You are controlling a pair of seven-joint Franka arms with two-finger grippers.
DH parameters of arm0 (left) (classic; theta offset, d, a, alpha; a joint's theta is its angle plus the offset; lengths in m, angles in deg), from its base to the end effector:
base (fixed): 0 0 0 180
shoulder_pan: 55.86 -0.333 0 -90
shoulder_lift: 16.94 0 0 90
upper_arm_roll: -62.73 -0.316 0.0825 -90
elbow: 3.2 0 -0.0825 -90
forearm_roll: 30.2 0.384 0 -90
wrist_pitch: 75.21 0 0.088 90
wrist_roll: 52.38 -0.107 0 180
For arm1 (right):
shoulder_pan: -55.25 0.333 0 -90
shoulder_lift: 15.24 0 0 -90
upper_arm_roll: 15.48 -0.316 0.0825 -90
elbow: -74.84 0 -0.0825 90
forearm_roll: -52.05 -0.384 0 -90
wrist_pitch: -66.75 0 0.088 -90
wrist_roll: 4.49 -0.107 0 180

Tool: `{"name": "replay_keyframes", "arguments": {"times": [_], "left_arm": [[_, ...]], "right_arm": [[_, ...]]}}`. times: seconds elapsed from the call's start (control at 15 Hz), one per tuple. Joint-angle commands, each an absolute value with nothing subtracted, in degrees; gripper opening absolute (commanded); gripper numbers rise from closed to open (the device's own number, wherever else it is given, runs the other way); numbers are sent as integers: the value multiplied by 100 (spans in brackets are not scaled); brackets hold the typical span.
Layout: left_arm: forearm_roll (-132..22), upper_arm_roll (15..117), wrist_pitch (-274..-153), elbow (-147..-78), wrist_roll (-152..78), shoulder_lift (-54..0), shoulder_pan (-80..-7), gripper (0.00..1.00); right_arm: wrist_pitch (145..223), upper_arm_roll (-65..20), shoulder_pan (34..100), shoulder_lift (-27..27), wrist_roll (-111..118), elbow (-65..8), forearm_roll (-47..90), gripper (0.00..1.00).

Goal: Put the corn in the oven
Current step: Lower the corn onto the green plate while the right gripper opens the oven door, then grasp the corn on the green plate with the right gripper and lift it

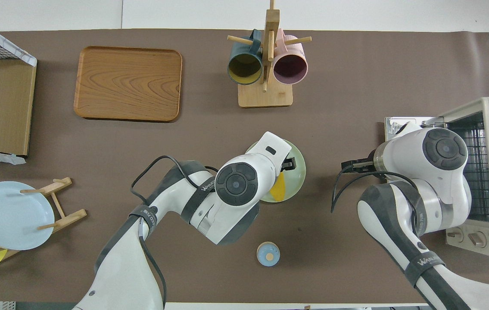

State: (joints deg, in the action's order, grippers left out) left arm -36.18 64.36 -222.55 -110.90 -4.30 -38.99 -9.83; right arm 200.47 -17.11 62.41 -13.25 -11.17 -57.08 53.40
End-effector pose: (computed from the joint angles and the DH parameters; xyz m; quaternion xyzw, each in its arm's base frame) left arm 0.4463 -0.4852 0.3374 0.9865 0.0445 0.0730 0.1398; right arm 0.5089 0.0783 0.3318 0.9996 0.0266 -0.0006 0.0082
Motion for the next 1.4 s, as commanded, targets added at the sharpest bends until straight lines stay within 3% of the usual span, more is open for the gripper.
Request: {"name": "replay_keyframes", "arguments": {"times": [0.0, 0.33, 0.87, 1.07, 1.2, 1.33], "left_arm": [[-3653, 6387, -21954, -11007, -474, -3839, -1103, 100], [-3635, 6387, -20357, -10868, -1130, -2961, -2051, 100], [-3362, 6378, -18378, -10322, -3037, -2126, -3783, 100], [-3354, 6378, -17736, -10339, -3645, -1747, -4188, 100], [-3267, 6378, -17366, -10357, -3726, -1545, -4242, 100], [-3160, 6378, -17050, -10375, -3743, -1378, -4242, 100]], "right_arm": [[19964, -1733, 6202, -1322, -1100, -5647, 5232, 100], [19894, -1742, 6263, -1287, -1100, -5497, 5232, 100], [19254, -1759, 6780, -1076, -1370, -4804, 5118, 100], [18508, -1750, 7491, -708, -2258, -3797, 5082, 100], [17849, -1750, 8080, -25, -3020, -2682, 5196, 100], [17819, -1750, 8686, 574, -3777, -2098, 5511, 100]]}}
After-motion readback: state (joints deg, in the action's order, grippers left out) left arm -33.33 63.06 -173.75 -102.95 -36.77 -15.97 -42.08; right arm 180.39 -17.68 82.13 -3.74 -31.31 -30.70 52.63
